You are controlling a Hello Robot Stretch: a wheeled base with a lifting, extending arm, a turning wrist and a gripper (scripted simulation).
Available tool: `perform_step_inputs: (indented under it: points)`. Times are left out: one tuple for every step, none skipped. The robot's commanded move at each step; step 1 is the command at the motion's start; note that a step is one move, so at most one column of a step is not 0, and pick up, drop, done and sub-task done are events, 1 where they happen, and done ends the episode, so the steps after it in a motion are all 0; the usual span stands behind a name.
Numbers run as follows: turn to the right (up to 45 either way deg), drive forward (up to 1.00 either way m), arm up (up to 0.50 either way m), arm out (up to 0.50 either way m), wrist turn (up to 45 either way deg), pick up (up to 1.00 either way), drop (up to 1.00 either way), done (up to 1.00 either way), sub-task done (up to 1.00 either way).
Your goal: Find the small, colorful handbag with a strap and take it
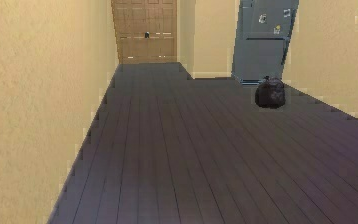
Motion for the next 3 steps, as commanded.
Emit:
perform_step_inputs:
  points:
    - [0.0, 0.0, 0.5, 0.0, 0.0, 0.0, 0.0, 0.0, 0.0]
    - [0.0, 0.0, 0.38, 0.0, 0.0, 0.0, 0.0, 0.0, 0.0]
    - [0.0, 0.0, 0.0, 0.5, 0.0, 0.0, 0.0, 0.0, 0.0]
